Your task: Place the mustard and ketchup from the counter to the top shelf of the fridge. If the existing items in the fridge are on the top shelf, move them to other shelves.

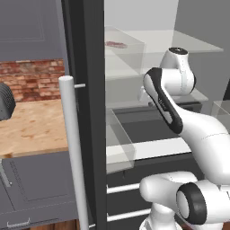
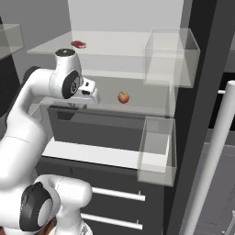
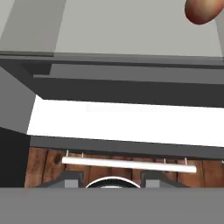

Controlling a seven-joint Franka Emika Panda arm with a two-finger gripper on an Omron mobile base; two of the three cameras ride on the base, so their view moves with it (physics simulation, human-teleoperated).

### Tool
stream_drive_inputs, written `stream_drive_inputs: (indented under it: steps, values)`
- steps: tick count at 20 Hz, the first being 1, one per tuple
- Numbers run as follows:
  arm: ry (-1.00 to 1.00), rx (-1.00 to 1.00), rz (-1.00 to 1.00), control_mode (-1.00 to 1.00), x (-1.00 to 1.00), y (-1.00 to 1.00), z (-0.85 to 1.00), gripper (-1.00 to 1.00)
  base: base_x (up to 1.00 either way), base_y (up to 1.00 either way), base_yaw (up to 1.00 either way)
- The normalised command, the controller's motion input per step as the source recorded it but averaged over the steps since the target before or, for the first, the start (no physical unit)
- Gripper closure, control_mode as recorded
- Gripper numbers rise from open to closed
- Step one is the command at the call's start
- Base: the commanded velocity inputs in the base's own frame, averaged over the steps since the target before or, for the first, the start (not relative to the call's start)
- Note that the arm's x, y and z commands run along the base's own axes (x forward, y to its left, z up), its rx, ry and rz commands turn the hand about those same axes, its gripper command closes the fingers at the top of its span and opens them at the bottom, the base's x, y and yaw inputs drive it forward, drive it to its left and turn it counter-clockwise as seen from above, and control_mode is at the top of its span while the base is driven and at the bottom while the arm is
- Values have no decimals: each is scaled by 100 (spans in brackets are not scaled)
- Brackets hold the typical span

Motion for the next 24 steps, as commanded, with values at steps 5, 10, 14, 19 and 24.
stream_drive_inputs:
  steps: [5,10,14,19,24]
  values:
    - [-13,0,0,-100,-28,0,18,-100,0,0,0]
    - [-46,0,4,-100,-43,-5,77,-100,0,0,0]
    - [-40,0,11,-100,-9,0,100,-100,0,0,0]
    - [-26,-1,22,-100,2,0,100,-100,0,0,0]
    - [-4,-7,18,-100,40,2,98,-100,0,0,0]
